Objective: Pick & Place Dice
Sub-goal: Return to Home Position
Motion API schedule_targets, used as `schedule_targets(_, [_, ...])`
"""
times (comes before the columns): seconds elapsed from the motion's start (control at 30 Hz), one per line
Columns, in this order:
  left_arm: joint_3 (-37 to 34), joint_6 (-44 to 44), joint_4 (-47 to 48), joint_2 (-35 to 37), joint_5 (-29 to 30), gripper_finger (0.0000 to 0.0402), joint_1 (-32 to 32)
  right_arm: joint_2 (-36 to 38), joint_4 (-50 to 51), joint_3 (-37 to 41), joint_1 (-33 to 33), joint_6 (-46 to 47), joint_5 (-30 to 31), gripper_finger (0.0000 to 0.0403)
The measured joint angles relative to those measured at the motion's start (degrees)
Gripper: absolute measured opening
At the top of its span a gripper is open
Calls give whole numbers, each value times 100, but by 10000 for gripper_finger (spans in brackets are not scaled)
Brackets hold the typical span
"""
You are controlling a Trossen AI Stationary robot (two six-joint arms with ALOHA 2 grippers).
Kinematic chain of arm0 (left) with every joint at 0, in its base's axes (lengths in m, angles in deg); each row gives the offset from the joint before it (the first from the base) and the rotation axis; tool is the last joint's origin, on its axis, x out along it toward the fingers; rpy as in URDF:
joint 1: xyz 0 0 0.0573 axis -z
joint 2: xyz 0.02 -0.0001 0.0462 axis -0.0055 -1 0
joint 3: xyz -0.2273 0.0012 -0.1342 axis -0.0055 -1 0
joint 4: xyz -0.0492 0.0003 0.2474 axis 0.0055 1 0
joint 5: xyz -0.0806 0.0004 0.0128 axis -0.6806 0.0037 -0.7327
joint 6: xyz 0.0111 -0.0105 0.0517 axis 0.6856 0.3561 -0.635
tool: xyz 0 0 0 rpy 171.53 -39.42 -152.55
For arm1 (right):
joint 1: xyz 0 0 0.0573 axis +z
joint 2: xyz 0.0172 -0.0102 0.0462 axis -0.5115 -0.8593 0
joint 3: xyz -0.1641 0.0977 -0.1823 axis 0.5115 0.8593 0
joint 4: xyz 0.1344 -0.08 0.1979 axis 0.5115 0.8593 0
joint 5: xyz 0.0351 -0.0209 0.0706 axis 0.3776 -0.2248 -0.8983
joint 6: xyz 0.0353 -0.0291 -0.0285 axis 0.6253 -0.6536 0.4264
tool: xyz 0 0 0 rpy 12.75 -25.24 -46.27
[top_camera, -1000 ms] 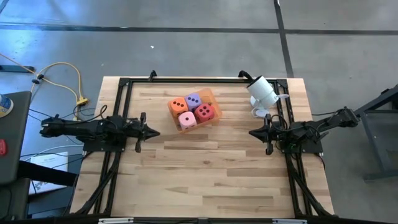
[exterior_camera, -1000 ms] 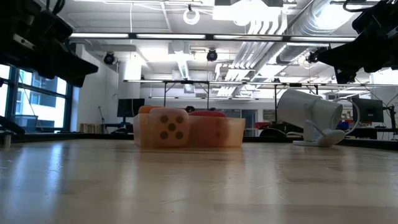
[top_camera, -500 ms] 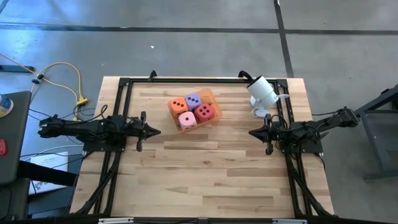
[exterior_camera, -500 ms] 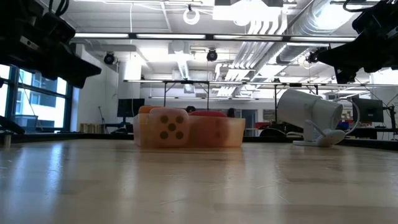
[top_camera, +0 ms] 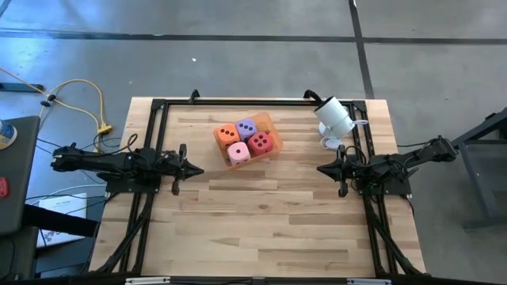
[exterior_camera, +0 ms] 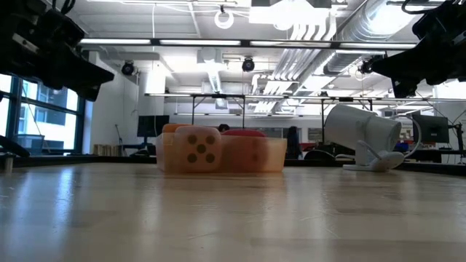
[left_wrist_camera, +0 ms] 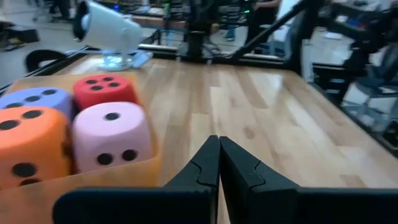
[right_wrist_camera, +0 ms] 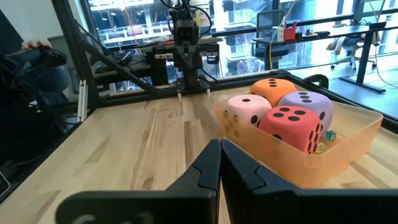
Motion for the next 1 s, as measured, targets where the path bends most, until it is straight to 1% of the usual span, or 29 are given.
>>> schedule_targets(0.13, [-1,0,-7,177,-7,0,153,0,0,0,-1,-2,1,2])
schedule_targets(0.37, [-1,0,-11,426,-4,0,77,0,0,0,1,0,1,2])
schedule_targets(1.0, [-1,-2,-9,435,-7,0,46,0,-2,0,-1,0,1,2])
